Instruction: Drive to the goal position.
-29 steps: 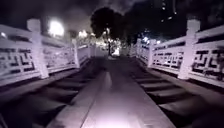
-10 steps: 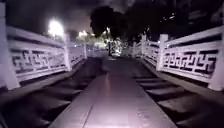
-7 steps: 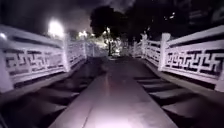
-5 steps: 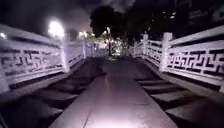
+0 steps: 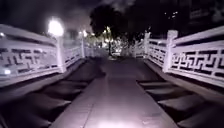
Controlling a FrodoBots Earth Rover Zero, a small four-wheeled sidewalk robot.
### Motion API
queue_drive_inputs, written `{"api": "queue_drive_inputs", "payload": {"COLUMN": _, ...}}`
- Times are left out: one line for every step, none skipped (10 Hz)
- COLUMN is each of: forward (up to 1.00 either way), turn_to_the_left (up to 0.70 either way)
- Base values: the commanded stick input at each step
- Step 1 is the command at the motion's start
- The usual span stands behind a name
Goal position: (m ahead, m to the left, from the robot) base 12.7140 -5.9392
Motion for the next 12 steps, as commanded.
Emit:
{"api": "queue_drive_inputs", "payload": {"forward": 0.45, "turn_to_the_left": 0.00}}
{"api": "queue_drive_inputs", "payload": {"forward": 0.45, "turn_to_the_left": 0.00}}
{"api": "queue_drive_inputs", "payload": {"forward": 0.45, "turn_to_the_left": 0.00}}
{"api": "queue_drive_inputs", "payload": {"forward": 0.45, "turn_to_the_left": 0.00}}
{"api": "queue_drive_inputs", "payload": {"forward": 0.45, "turn_to_the_left": 0.00}}
{"api": "queue_drive_inputs", "payload": {"forward": 0.45, "turn_to_the_left": 0.00}}
{"api": "queue_drive_inputs", "payload": {"forward": 0.45, "turn_to_the_left": 0.00}}
{"api": "queue_drive_inputs", "payload": {"forward": 0.45, "turn_to_the_left": 0.00}}
{"api": "queue_drive_inputs", "payload": {"forward": 0.45, "turn_to_the_left": 0.00}}
{"api": "queue_drive_inputs", "payload": {"forward": 0.45, "turn_to_the_left": 0.00}}
{"api": "queue_drive_inputs", "payload": {"forward": 0.45, "turn_to_the_left": 0.00}}
{"api": "queue_drive_inputs", "payload": {"forward": 0.45, "turn_to_the_left": 0.00}}
